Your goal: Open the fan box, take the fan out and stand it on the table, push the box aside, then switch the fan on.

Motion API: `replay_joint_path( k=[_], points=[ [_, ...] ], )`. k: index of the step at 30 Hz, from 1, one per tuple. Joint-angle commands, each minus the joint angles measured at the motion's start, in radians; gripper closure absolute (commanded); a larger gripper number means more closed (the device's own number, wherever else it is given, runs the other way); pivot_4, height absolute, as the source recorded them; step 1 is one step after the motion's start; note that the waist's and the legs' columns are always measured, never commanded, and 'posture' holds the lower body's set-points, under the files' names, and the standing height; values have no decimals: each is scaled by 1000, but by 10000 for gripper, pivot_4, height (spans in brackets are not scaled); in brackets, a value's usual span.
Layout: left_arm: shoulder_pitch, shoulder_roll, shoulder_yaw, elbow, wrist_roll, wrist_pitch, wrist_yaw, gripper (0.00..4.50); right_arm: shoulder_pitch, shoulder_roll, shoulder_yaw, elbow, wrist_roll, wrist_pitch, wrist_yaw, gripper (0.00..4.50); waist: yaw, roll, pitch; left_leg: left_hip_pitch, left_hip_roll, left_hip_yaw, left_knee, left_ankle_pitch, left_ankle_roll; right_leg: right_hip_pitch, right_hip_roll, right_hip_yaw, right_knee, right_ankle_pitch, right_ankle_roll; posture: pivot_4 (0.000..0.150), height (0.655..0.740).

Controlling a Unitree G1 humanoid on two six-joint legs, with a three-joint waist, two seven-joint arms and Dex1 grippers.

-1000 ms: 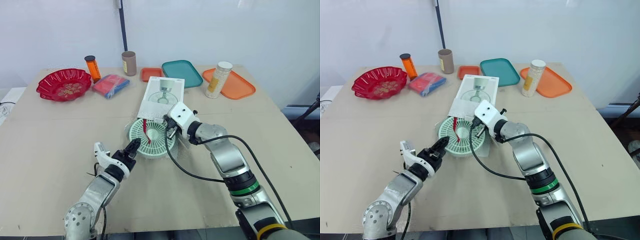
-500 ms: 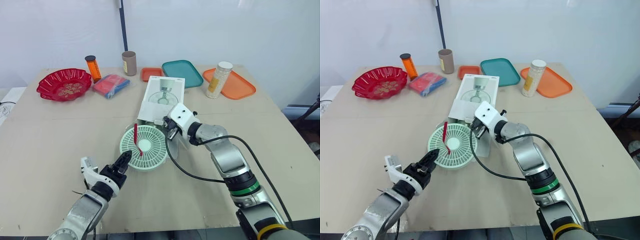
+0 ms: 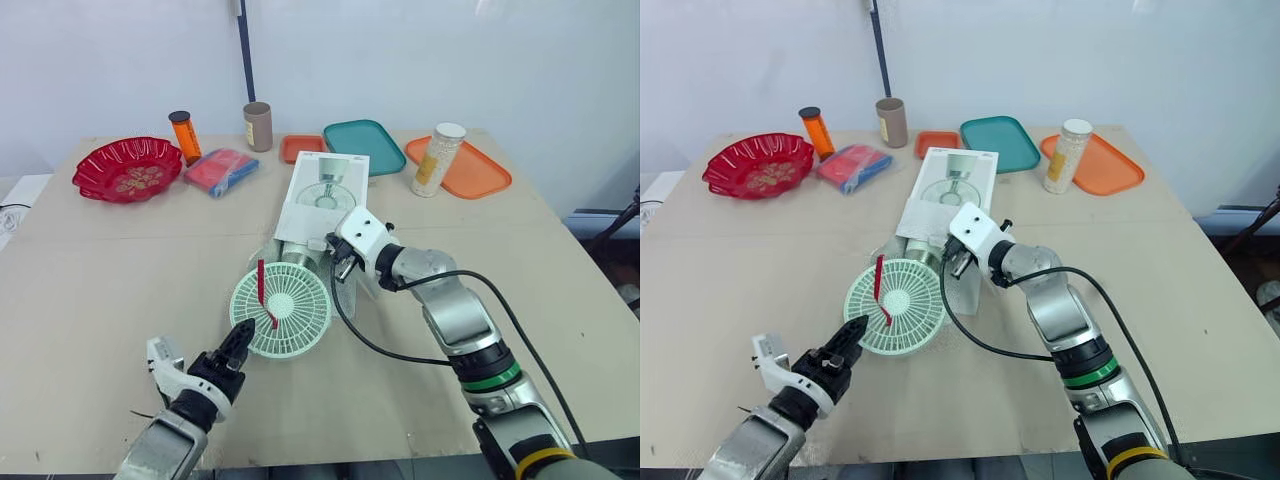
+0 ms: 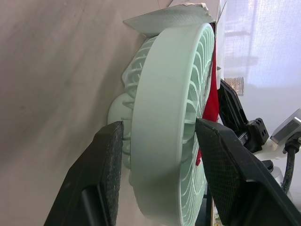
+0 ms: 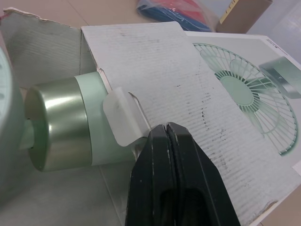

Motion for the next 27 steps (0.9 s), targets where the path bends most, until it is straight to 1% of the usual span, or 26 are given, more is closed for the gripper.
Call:
replay_joint_path(
  k=[1, 6, 9, 11, 18, 20, 27],
  points=[
    [72, 30, 18, -2, 9, -15, -4, 20862, 8, -8, 4, 21, -2, 13, 7, 45000, 0, 0, 0, 0, 0, 0, 0, 0, 0, 0, 0, 0, 0, 0, 0, 1500, 7400],
    [120, 52, 33, 1, 7, -34, -27, 20862, 11, -6, 4, 14, 0, 17, 6, 45000, 1, 1, 1, 0, 0, 0, 0, 0, 0, 0, 0, 0, 0, -2, -4, 1500, 7400],
    [131, 65, 31, 0, 11, -39, -33, 20862, 13, -7, 1, 6, 3, 22, 7, 45000, 1, 1, 1, 0, 0, 0, 0, 0, 0, 0, 0, 0, 0, -3, -3, 1500, 7400],
    [124, 73, 30, -8, 11, -44, -32, 20862, 14, -7, 0, 1, 5, 25, 8, 45000, 1, 2, 1, 0, 0, 0, 0, 0, 0, 0, 0, 0, 0, -5, 0, 1500, 7400],
    [73, 78, 25, -39, 0, -65, -43, 20862, 15, -4, 2, 6, 2, 20, 4, 45000, 1, 2, 3, -1, 0, 0, 0, 0, 0, 0, 0, 0, 0, -4, -1, 1500, 7400],
    [84, 85, 21, -43, 4, -62, -61, 20862, 16, -2, 2, 6, 2, 19, 3, 45000, 1, 2, 3, -1, 0, 0, 0, 0, 0, 0, 0, 0, 0, -2, -3, 1500, 7400],
    [116, 118, 40, -28, 15, -64, -150, 20862, 16, 4, 6, 14, 0, 11, 0, 45000, 1, 3, 4, -1, 0, 0, 0, 0, 0, 0, 0, -1, 0, -2, -3, 1500, 7400]
  ],
)
